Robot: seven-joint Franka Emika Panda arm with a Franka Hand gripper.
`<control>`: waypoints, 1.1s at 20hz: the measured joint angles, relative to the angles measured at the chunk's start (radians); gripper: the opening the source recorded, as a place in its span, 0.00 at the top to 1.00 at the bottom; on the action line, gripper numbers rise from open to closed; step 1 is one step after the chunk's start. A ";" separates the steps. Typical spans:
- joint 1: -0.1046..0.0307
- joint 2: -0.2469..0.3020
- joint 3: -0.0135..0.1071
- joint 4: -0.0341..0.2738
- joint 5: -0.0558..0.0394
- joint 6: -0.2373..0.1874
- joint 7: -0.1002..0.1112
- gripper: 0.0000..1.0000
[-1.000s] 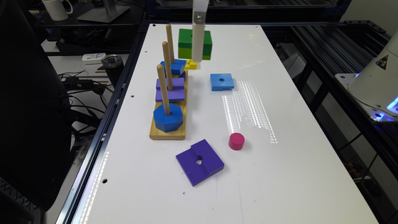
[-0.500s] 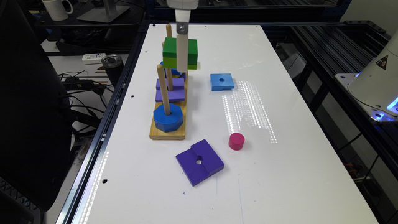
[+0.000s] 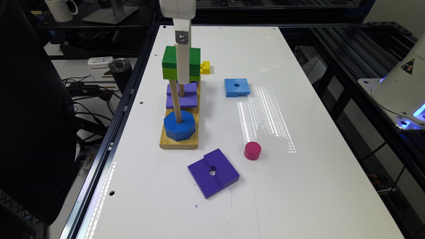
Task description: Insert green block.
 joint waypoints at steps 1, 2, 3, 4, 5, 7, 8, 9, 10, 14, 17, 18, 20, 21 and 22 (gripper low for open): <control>0.000 0.003 0.001 0.003 -0.0011 0.000 0.002 1.00; 0.001 0.005 0.001 0.006 -0.0017 0.000 0.003 1.00; 0.001 0.007 0.002 0.007 -0.0019 0.000 0.004 1.00; 0.002 0.008 0.002 0.009 -0.0019 0.000 0.004 1.00; 0.002 0.010 0.002 0.011 -0.0022 0.000 0.005 1.00; 0.003 0.013 0.002 0.014 -0.0026 0.000 0.006 1.00; 0.003 0.013 0.002 0.014 -0.0028 0.000 0.006 1.00; 0.003 0.013 0.002 0.014 -0.0028 0.000 0.006 1.00; 0.003 0.013 0.002 0.014 -0.0028 0.000 0.006 1.00; 0.004 0.013 0.002 0.014 -0.0029 0.000 0.006 1.00; 0.004 0.013 0.002 0.014 -0.0030 0.000 0.006 1.00; 0.004 0.013 0.002 0.014 -0.0030 0.000 0.006 1.00; 0.003 0.013 0.002 0.013 -0.0029 -0.001 0.006 1.00; 0.003 0.013 0.002 0.013 -0.0029 -0.001 0.006 1.00; 0.003 0.013 0.002 0.013 -0.0029 -0.001 0.006 1.00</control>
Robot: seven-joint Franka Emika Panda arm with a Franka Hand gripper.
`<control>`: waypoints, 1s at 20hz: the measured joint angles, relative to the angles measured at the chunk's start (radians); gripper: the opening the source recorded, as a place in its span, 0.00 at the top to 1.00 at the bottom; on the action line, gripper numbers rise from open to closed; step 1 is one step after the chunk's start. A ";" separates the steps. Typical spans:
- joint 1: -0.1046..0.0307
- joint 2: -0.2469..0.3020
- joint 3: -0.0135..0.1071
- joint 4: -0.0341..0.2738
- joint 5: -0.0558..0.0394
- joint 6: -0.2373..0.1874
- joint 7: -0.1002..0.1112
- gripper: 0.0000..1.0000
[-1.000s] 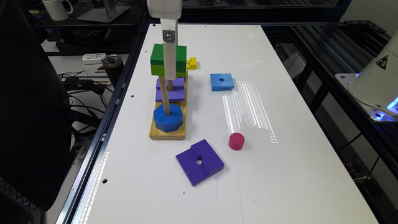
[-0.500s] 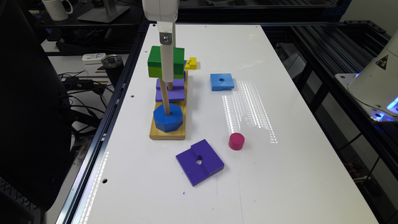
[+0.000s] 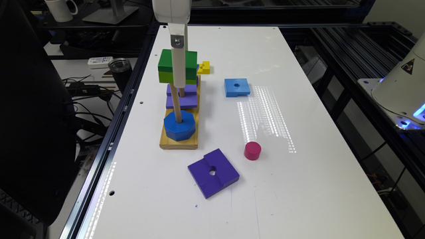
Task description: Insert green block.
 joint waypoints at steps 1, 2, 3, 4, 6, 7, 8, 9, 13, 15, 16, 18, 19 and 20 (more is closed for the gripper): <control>0.000 0.000 0.000 0.000 0.0000 0.000 0.000 1.00; 0.000 0.000 0.000 0.000 0.0000 0.000 0.000 1.00; 0.000 0.000 0.000 -0.001 0.0000 0.000 0.000 1.00; -0.001 0.000 0.000 -0.002 0.0000 0.000 0.000 1.00; -0.001 0.000 0.000 -0.002 0.0000 0.000 0.000 1.00; -0.001 0.000 0.000 -0.002 0.0000 0.000 0.000 1.00; -0.001 0.000 0.000 -0.002 0.0000 0.000 0.000 1.00; -0.001 0.000 0.000 -0.002 0.0000 0.000 0.000 1.00; -0.002 0.000 0.000 -0.002 0.0001 0.000 0.000 1.00; -0.002 0.000 0.000 -0.002 0.0001 0.000 0.000 1.00; -0.003 0.000 0.000 -0.002 0.0001 0.000 -0.001 1.00; -0.007 0.000 0.000 -0.002 0.0001 0.000 -0.003 1.00; -0.009 0.000 0.000 -0.002 0.0000 0.000 -0.005 1.00; -0.011 0.000 -0.001 -0.003 0.0001 0.000 -0.006 1.00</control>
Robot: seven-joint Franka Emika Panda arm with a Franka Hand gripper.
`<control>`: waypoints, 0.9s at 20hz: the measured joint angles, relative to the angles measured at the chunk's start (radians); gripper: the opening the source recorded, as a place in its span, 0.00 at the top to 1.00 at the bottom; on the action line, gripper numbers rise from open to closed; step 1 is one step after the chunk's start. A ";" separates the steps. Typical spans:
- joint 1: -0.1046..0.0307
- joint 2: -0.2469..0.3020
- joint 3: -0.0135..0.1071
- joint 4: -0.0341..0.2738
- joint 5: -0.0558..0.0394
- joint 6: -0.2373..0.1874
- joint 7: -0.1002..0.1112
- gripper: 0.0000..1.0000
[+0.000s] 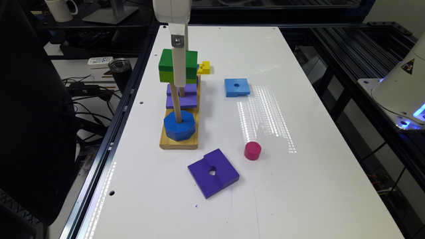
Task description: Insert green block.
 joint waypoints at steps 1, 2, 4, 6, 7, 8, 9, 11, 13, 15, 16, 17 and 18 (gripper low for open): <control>-0.001 0.000 0.000 0.000 0.0000 0.000 -0.001 1.00; -0.003 0.000 0.000 0.000 0.0000 0.000 -0.002 1.00; -0.006 0.000 -0.001 0.000 0.0000 0.000 -0.005 1.00; -0.009 0.000 -0.001 0.000 0.0000 0.000 -0.008 1.00; -0.010 0.000 0.000 0.000 0.0000 0.000 -0.008 1.00; -0.010 0.000 0.000 0.000 0.0000 0.000 -0.008 1.00; -0.010 0.000 0.000 0.000 0.0000 0.000 -0.008 1.00; -0.010 0.000 0.000 0.000 0.0000 0.000 -0.008 1.00; -0.010 0.000 0.000 0.000 0.0000 0.000 -0.008 1.00; -0.010 0.000 0.000 -0.002 0.0000 0.000 -0.008 1.00; -0.010 0.001 0.000 -0.005 0.0000 0.002 -0.008 1.00; -0.010 0.001 0.000 -0.006 0.0000 0.002 -0.008 1.00; -0.010 0.001 0.000 -0.006 0.0000 0.002 -0.008 1.00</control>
